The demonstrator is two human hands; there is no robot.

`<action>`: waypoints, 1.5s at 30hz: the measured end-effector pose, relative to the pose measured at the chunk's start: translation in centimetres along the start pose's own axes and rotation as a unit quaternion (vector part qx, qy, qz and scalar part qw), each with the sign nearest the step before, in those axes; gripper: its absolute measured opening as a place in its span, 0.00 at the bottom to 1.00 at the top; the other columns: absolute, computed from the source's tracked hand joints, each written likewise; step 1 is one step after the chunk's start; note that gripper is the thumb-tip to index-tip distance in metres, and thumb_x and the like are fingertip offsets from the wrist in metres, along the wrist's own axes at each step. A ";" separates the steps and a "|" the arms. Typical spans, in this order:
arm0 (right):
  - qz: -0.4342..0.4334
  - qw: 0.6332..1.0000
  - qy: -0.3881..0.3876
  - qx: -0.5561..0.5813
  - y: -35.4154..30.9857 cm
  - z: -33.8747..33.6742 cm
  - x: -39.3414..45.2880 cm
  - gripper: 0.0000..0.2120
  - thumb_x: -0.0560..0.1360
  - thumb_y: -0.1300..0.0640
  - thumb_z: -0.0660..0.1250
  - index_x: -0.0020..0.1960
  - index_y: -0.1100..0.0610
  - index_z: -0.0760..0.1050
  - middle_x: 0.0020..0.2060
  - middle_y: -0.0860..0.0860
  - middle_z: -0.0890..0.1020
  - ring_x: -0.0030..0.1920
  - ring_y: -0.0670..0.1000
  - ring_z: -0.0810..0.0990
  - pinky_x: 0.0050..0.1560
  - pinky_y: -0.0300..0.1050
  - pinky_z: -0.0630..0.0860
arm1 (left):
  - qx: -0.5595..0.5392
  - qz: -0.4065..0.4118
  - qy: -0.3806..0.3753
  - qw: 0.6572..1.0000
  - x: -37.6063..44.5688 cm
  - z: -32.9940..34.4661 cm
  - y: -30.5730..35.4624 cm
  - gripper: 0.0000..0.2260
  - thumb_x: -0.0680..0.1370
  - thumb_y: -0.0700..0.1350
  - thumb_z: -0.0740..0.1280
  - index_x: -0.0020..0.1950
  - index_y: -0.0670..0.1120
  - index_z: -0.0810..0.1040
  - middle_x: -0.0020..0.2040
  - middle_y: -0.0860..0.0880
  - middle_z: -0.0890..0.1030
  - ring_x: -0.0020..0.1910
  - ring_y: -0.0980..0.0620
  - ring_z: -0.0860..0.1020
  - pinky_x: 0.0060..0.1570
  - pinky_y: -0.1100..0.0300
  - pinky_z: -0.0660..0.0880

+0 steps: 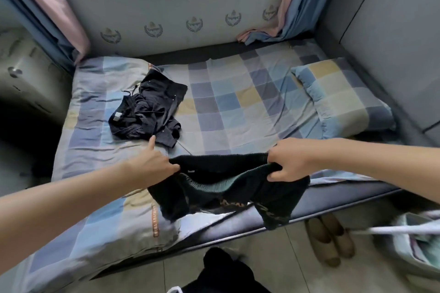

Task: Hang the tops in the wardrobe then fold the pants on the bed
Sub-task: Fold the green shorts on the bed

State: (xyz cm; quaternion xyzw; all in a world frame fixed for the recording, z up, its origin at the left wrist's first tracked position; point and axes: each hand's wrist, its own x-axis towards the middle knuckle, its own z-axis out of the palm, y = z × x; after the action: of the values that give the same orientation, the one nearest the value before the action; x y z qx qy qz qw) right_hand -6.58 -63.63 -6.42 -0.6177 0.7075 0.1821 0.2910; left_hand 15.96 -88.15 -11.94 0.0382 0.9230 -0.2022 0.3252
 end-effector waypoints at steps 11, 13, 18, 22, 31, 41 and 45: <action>-0.148 0.914 -0.189 -0.327 -1.5 2.2 1.6 0.16 0.70 0.56 0.66 0.57 0.58 0.77 0.48 0.56 0.80 0.64 0.58 0.71 0.69 0.63 0.59 | 0.049 0.210 0.166 0.962 1.2 2.4 -5.2 0.09 0.74 0.37 0.62 0.40 0.50 0.77 0.41 0.54 0.77 0.57 0.52 0.73 0.72 0.32 0.41; -0.157 0.887 -0.217 -0.376 -1.9 3.1 2.4 0.22 0.71 0.54 0.66 0.64 0.56 0.75 0.59 0.57 0.79 0.75 0.56 0.58 0.71 0.71 0.43 | 0.067 0.219 0.153 0.961 1.4 2.3 -5.9 0.10 0.75 0.37 0.61 0.40 0.49 0.77 0.39 0.53 0.77 0.58 0.52 0.72 0.73 0.33 0.39; -0.075 0.920 -0.163 -0.349 -0.5 2.6 3.1 0.23 0.75 0.57 0.64 0.68 0.57 0.63 0.54 0.60 0.78 0.52 0.61 0.77 0.48 0.54 0.74 | 0.049 0.179 0.079 0.979 0.6 3.1 -7.6 0.12 0.67 0.41 0.57 0.40 0.48 0.80 0.38 0.55 0.76 0.71 0.53 0.66 0.67 0.34 0.26; -0.088 0.922 -0.063 -0.372 2.3 1.7 3.7 0.11 0.76 0.65 0.58 0.55 0.61 0.75 0.49 0.56 0.82 0.49 0.59 0.80 0.40 0.48 0.70 | 0.042 0.136 0.168 0.975 -0.4 4.2 -7.8 0.22 0.79 0.61 0.54 0.43 0.52 0.84 0.38 0.56 0.82 0.68 0.56 0.73 0.69 0.35 0.29; -0.055 0.956 0.004 -0.288 8.0 0.1 1.7 0.14 0.80 0.44 0.54 0.52 0.52 0.71 0.46 0.50 0.80 0.50 0.54 0.76 0.40 0.47 0.69 | -0.006 0.122 0.262 0.957 -0.4 3.2 -8.1 0.04 0.75 0.47 0.70 0.42 0.55 0.79 0.40 0.59 0.79 0.62 0.60 0.76 0.72 0.36 0.38; -0.160 0.919 0.193 -0.305 15.4 -2.0 -2.6 0.16 0.74 0.38 0.61 0.39 0.48 0.79 0.46 0.42 0.77 0.55 0.53 0.73 0.57 0.52 0.70 | -0.068 -0.047 0.366 0.927 0.0 -3.8 -8.7 0.10 0.65 0.48 0.81 0.34 0.47 0.81 0.53 0.46 0.79 0.57 0.43 0.74 0.56 0.46 0.64; -0.156 0.899 0.289 -0.291 18.3 -1.8 -2.5 0.12 0.75 0.45 0.66 0.38 0.51 0.75 0.37 0.47 0.77 0.43 0.54 0.75 0.43 0.49 0.74 | -0.159 -0.098 0.344 0.920 2.3 -5.1 -8.2 0.09 0.66 0.46 0.81 0.37 0.45 0.83 0.55 0.45 0.80 0.54 0.41 0.79 0.57 0.47 0.68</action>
State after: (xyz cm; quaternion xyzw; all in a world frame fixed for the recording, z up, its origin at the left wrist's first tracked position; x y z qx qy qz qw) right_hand -24.73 -59.72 -5.35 -0.8026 0.5708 0.1456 -0.0939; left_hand 9.51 -93.80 -6.85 -0.0378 0.9971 -0.0582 -0.0317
